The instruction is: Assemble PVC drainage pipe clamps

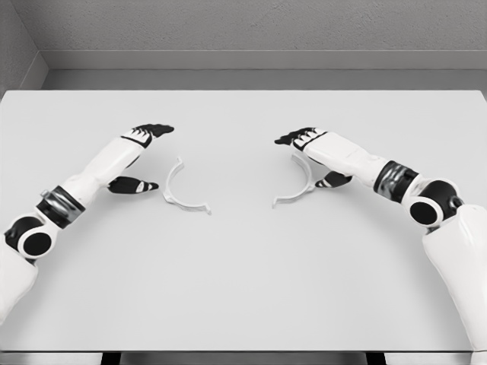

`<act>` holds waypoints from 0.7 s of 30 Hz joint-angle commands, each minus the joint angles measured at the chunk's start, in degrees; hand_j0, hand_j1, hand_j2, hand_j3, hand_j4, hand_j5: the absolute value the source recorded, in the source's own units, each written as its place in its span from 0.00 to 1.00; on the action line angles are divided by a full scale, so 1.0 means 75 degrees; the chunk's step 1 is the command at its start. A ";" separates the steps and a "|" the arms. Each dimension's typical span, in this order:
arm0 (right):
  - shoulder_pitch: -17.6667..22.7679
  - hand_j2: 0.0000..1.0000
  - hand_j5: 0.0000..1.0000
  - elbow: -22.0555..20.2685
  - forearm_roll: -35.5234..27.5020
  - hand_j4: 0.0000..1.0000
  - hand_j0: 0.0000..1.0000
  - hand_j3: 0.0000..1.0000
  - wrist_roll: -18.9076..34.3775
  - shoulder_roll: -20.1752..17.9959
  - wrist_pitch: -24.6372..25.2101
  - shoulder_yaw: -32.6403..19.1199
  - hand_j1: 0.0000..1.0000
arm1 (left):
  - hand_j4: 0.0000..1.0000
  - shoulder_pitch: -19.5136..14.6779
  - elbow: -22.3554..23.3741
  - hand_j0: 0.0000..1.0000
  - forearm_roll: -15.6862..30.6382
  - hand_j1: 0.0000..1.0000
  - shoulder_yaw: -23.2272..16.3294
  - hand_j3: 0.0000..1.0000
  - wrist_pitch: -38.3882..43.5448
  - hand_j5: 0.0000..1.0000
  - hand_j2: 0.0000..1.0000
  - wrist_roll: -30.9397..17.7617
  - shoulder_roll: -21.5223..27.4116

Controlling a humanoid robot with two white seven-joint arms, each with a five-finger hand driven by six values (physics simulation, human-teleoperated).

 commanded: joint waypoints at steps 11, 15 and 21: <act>-0.0188 1.00 1.00 0.0055 -0.0001 1.00 1.00 1.00 -0.0003 0.0202 0.0205 0.0239 1.00 | 1.00 -0.0012 0.0032 1.00 0.0042 1.00 -0.0035 1.00 0.0000 1.00 1.00 0.0004 -0.0296; -0.0258 1.00 1.00 0.0091 -0.0001 1.00 1.00 1.00 -0.0003 0.0260 0.0228 0.0274 1.00 | 1.00 -0.0012 0.0021 1.00 0.0042 1.00 -0.0035 1.00 0.0000 1.00 1.00 0.0004 -0.0401; -0.0504 1.00 1.00 0.0360 0.0069 1.00 1.00 1.00 -0.0015 0.0342 0.0334 0.0415 1.00 | 1.00 0.0035 -0.0014 1.00 0.0042 1.00 -0.0024 1.00 0.0000 1.00 1.00 0.0004 -0.0600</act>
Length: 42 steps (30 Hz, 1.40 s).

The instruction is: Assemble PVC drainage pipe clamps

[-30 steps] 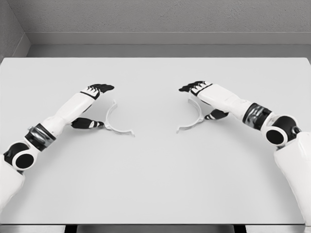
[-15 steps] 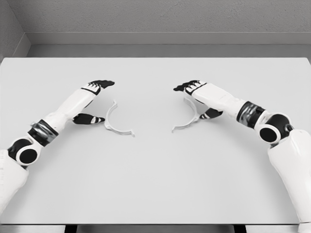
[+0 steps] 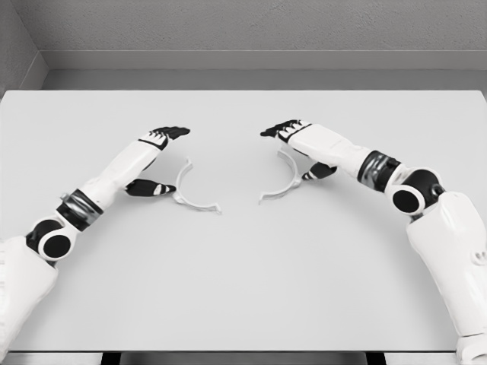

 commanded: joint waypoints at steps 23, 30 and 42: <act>-0.0633 1.00 1.00 0.0977 0.0142 1.00 1.00 1.00 -0.0006 0.0641 0.0111 0.0218 1.00 | 1.00 0.0117 -0.0233 1.00 0.0049 1.00 0.0030 1.00 -0.0001 1.00 1.00 0.0003 -0.0197; -0.0774 1.00 1.00 0.1012 0.0235 1.00 1.00 1.00 0.0006 0.0840 0.0123 0.0335 1.00 | 1.00 0.0117 -0.0245 1.00 0.0061 1.00 0.0030 1.00 -0.0001 1.00 1.00 0.0003 -0.0349; -0.0996 1.00 1.00 0.1013 0.0235 1.00 1.00 1.00 -0.0006 0.0946 0.0380 0.0195 1.00 | 1.00 0.0000 -0.0175 1.00 0.0166 1.00 0.0123 1.00 -0.0001 1.00 1.00 0.0027 -0.0185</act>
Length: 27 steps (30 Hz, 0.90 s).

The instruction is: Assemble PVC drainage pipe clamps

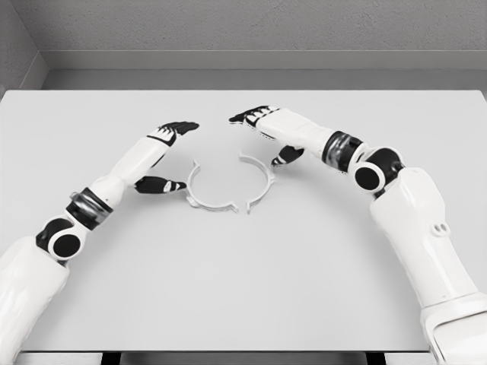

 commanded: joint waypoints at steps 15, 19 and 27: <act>0.4476 1.00 1.00 -0.4618 -0.1581 1.00 1.00 1.00 0.0130 -0.1089 -0.0936 -0.4818 1.00 | 1.00 0.0188 -0.0042 1.00 0.0048 1.00 -0.0002 1.00 0.0000 1.00 1.00 0.0013 0.0671; 0.4406 1.00 1.00 -0.4583 -0.1674 1.00 1.00 1.00 0.1234 -0.1148 -0.0936 -0.5134 1.00 | 1.00 0.0152 0.0005 1.00 0.0001 1.00 -0.0025 1.00 0.0000 1.00 1.00 0.0013 0.0507; 0.4406 1.00 1.00 -0.4313 -0.1663 1.00 1.00 1.00 0.1234 -0.0973 -0.0936 -0.5275 1.00 | 1.00 0.0141 0.0017 1.00 -0.0022 1.00 -0.0084 1.00 0.0000 1.00 1.00 0.0013 0.0144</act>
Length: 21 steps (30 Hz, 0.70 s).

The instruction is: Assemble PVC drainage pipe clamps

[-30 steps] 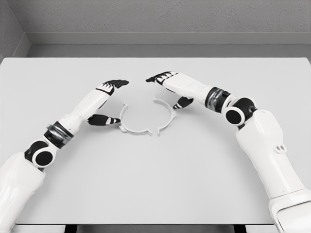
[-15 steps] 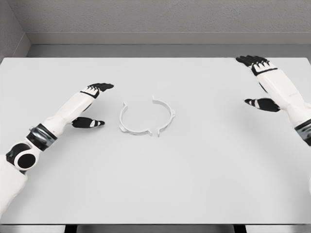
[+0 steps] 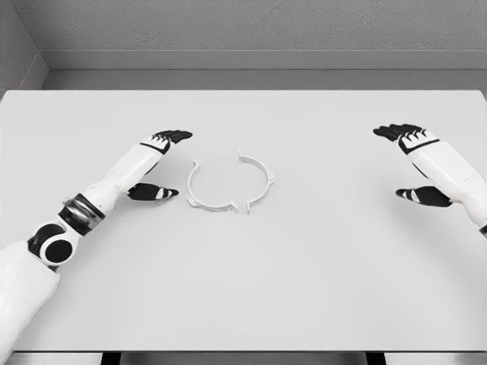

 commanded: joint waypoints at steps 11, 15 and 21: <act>-0.0024 1.00 1.00 0.0063 -0.0061 1.00 1.00 1.00 0.0036 0.0014 0.0020 0.0001 1.00 | 1.00 0.0012 -0.0002 1.00 -0.0075 1.00 -0.0027 1.00 0.0000 1.00 1.00 -0.0008 -0.0293; -0.0024 1.00 1.00 0.0074 -0.0061 1.00 1.00 1.00 0.0036 0.0014 0.0020 0.0013 1.00 | 1.00 0.0023 -0.0002 1.00 -0.0133 1.00 -0.0027 1.00 0.0000 1.00 1.00 -0.0008 -0.0375; -0.0035 1.00 1.00 0.0074 -0.0061 1.00 1.00 1.00 0.0036 0.0014 0.0020 0.0013 1.00 | 1.00 0.0035 -0.0014 1.00 -0.0133 1.00 -0.0027 1.00 0.0000 1.00 1.00 -0.0008 -0.0445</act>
